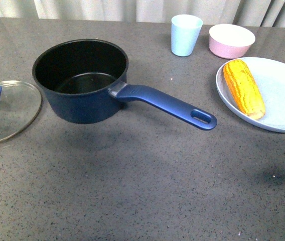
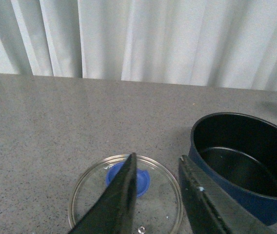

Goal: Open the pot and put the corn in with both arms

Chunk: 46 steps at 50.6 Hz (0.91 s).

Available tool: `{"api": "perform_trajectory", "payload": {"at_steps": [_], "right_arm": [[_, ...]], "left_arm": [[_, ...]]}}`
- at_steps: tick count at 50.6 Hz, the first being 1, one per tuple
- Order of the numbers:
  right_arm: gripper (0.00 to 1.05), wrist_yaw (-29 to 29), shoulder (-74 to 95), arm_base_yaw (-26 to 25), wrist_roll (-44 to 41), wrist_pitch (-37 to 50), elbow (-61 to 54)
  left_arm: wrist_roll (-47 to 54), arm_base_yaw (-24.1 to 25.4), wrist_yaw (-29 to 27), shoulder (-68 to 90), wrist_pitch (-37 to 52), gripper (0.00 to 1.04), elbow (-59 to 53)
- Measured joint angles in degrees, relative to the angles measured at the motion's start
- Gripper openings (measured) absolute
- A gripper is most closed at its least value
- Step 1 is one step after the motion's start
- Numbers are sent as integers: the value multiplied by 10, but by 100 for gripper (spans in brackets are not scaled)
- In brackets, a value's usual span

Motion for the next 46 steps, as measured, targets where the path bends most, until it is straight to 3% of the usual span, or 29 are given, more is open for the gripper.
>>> {"api": "perform_trajectory", "payload": {"at_steps": [6,24,46], "right_arm": [[96,0,0,0,0,0,0],[96,0,0,0,0,0,0],[96,0,0,0,0,0,0]], "left_arm": [[4,0,0,-93,-72,1,-19],[9,0,0,-358,-329,2,-26],[10,0,0,-526,-480,2,-26]]}}
